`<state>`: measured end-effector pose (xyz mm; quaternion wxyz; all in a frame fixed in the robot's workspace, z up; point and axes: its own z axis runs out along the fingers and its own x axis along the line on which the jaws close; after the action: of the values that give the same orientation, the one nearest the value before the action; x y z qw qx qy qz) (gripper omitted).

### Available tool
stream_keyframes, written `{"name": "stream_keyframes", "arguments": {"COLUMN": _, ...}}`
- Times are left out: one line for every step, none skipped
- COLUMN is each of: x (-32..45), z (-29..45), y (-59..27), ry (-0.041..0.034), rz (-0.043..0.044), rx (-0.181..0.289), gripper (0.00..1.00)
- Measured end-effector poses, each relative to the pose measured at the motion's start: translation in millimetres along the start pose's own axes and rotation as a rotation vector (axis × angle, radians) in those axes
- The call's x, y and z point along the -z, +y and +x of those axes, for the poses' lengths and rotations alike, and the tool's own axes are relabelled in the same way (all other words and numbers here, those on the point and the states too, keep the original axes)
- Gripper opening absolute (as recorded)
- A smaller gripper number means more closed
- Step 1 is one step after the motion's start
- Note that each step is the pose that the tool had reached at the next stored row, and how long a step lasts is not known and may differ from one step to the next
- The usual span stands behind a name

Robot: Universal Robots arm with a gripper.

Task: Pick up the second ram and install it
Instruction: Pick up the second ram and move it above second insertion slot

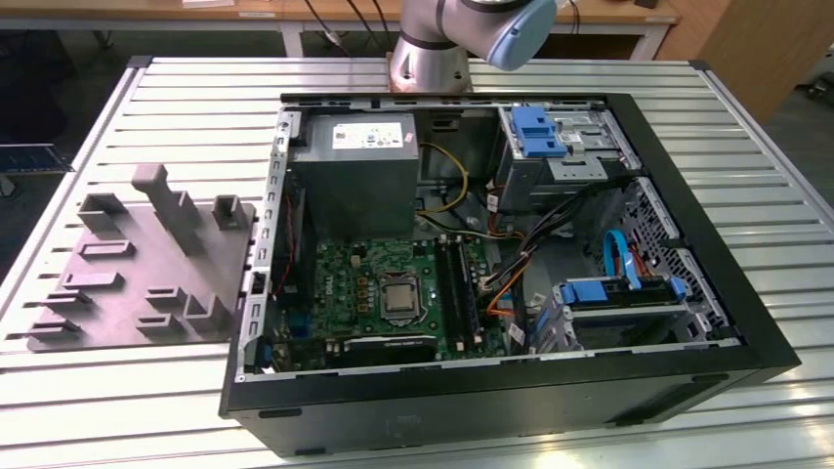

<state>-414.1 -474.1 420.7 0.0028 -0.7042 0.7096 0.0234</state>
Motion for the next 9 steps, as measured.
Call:
{"name": "stream_keyframes", "arguments": {"x": 2.2, "z": -0.1, "y": 0.0, "ry": 0.0, "rz": 0.0, "rx": 0.0, "gripper": 0.11}}
{"name": "stream_keyframes", "arguments": {"x": 4.7, "z": -0.2, "y": 0.1, "ry": 0.0, "rz": 0.0, "rx": 0.0, "gripper": 0.11}}
{"name": "stream_keyframes", "arguments": {"x": 7.0, "z": -0.3, "y": 0.2, "ry": -0.0001, "rz": 0.0001, "rx": 0.0, "gripper": 0.11}}
{"name": "stream_keyframes", "arguments": {"x": 9.1, "z": -0.3, "y": 0.3, "ry": -0.0001, "rz": 0.0, "rx": 0.0, "gripper": 0.11}}
{"name": "stream_keyframes", "arguments": {"x": 10.8, "z": -0.4, "y": 0.3, "ry": -0.0001, "rz": 0.0001, "rx": 0.0, "gripper": 0.11}}
{"name": "stream_keyframes", "arguments": {"x": 11.4, "z": -0.4, "y": 0.4, "ry": 0.0, "rz": 0.0, "rx": 0.0, "gripper": 0.11}}
{"name": "stream_keyframes", "arguments": {"x": 11.4, "z": -0.4, "y": 0.3, "ry": -0.0001, "rz": 0.0, "rx": 0.0, "gripper": 0.11}}
{"name": "stream_keyframes", "arguments": {"x": 11.4, "z": -0.4, "y": 0.3, "ry": -0.0001, "rz": 0.0002, "rx": 0.0, "gripper": 0.11}}
{"name": "stream_keyframes", "arguments": {"x": 11.5, "z": -0.4, "y": 0.3, "ry": -0.0001, "rz": 0.0001, "rx": 0.0, "gripper": 0.11}}
